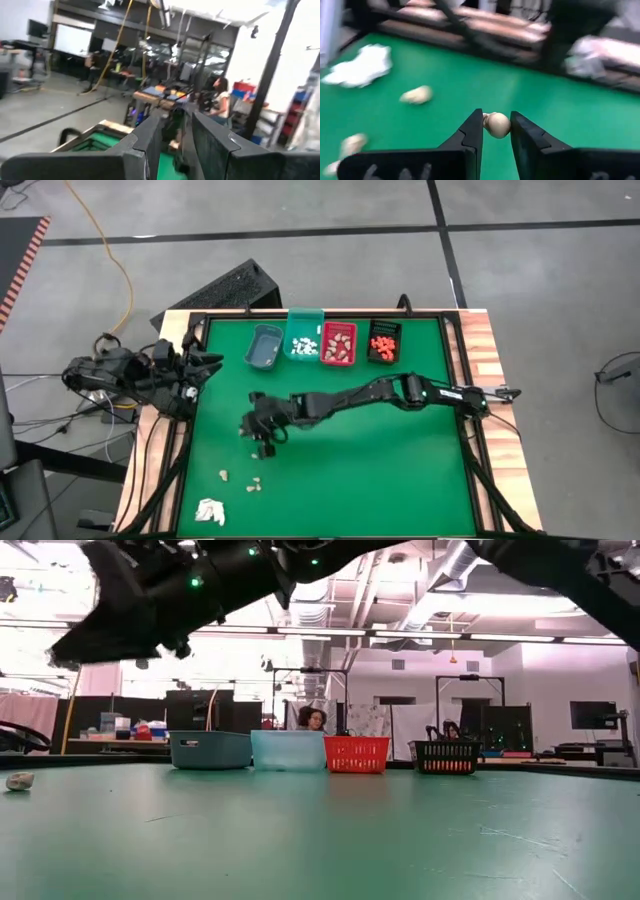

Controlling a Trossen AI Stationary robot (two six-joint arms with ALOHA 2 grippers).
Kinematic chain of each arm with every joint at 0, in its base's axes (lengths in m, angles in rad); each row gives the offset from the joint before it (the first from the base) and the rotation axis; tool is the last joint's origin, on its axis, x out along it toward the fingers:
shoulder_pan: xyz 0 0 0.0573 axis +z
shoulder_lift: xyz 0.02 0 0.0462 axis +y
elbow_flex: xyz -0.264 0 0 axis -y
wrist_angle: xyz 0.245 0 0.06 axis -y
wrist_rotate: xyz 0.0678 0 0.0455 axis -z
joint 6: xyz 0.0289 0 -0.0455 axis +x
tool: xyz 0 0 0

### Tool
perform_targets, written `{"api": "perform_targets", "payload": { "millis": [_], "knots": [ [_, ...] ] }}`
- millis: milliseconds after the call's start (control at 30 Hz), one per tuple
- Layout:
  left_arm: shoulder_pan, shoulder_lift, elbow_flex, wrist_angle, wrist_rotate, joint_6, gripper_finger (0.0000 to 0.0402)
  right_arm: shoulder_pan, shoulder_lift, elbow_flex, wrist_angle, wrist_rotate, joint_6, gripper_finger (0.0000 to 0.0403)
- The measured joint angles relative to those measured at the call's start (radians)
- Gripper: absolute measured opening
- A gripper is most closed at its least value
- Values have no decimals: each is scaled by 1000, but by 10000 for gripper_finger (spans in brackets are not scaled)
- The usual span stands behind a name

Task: Sort Halloween decoration
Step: Put the white skull toy into the blue bin

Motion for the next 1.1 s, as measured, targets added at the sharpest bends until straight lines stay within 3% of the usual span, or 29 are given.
{"api": "perform_targets", "payload": {
  "millis": [333, 733, 1100],
  "knots": [
    [0, 0, 130, -290, -82, -31, 99, -209, 0, 162, -132, 4, -51, 91],
    [0, -7, 168, -372, -105, -33, 99, -382, 0, 160, -302, 5, -14, 94],
    [0, -14, 169, -388, -126, -35, 99, -392, 0, 160, -294, -29, -8, 168]
  ]
}}
